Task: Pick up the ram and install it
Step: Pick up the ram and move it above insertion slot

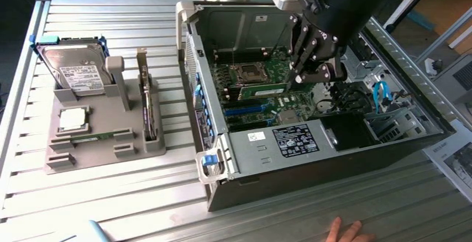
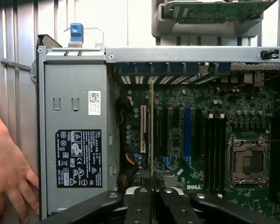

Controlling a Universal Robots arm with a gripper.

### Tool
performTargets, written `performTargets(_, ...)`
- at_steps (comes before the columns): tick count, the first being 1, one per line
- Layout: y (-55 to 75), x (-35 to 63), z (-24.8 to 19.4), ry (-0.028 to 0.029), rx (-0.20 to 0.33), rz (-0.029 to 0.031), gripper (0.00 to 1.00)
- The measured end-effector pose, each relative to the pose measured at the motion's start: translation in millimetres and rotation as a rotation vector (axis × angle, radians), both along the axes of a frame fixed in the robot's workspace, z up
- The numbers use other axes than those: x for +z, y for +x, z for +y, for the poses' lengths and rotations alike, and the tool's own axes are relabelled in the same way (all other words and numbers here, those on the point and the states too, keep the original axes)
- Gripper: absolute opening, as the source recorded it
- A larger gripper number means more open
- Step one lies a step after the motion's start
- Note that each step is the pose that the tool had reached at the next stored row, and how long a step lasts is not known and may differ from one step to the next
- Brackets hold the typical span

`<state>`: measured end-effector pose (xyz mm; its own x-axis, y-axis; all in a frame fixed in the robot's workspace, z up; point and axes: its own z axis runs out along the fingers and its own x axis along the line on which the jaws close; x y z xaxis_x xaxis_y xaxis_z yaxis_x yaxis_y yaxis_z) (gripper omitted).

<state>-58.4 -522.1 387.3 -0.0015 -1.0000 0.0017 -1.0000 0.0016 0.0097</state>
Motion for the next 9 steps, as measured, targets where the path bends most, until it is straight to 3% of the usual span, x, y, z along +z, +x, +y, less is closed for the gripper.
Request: performTargets(9, 0.3, -0.4, 14.0, -0.0001, 0.000, 0.0000, 0.12)
